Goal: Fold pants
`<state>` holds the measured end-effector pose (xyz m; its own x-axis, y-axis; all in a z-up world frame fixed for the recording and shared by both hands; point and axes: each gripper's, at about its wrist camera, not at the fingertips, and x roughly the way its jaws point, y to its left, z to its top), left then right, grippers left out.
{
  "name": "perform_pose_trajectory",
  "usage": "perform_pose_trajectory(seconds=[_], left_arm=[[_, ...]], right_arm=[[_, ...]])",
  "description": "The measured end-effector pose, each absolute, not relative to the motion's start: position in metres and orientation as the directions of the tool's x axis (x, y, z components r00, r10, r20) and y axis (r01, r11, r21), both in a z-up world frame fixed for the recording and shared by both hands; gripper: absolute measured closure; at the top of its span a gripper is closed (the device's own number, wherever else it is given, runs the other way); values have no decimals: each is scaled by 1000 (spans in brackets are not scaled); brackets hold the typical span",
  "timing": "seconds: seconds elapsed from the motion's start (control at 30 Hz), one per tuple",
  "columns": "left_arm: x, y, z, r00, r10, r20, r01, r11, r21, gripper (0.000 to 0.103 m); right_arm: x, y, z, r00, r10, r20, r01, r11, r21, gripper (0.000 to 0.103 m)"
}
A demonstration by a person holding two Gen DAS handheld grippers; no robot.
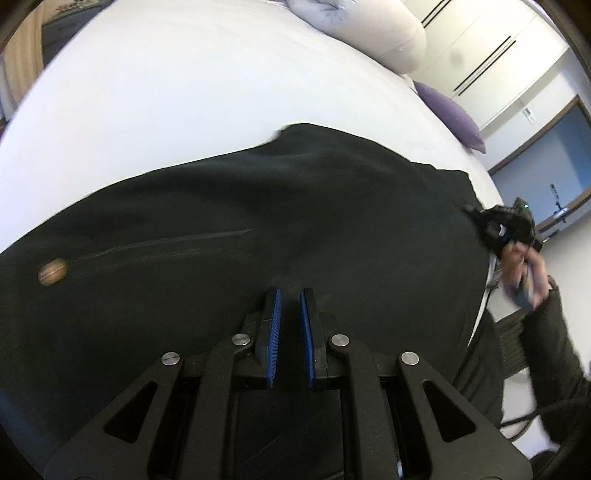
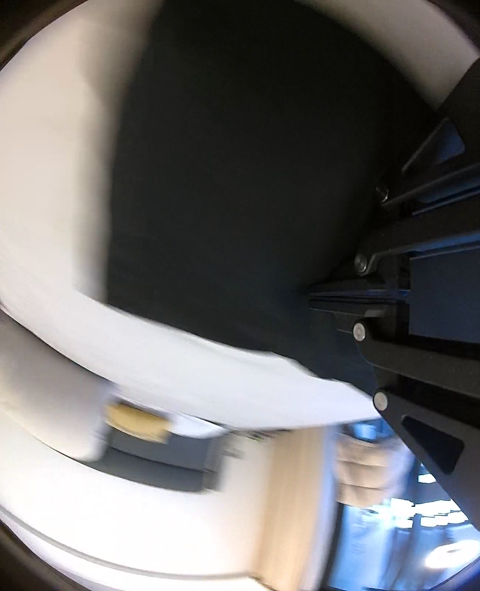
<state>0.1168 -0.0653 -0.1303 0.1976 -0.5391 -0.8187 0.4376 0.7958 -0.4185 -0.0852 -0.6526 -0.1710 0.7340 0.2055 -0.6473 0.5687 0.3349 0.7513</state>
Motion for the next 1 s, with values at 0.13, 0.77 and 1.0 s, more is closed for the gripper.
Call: perform_pose_trajectory(seconds=[0.13,0.77,1.0], left_arm=[[108,-11,-122,259,-501,-826,360,843,-399,92],[104,-140,-97,169,-593,-787,498,741,-451,92],[105,-183,-124,83,-613,-786,504,706,-497,92]], right_arm=[[-124,-691,-135,718,36,-695,641,355,681,92],[-178,-659,-147,811,52,-582,568,169,806,47],[-158,-668,-150,852,89,-516,501,145,853,53]])
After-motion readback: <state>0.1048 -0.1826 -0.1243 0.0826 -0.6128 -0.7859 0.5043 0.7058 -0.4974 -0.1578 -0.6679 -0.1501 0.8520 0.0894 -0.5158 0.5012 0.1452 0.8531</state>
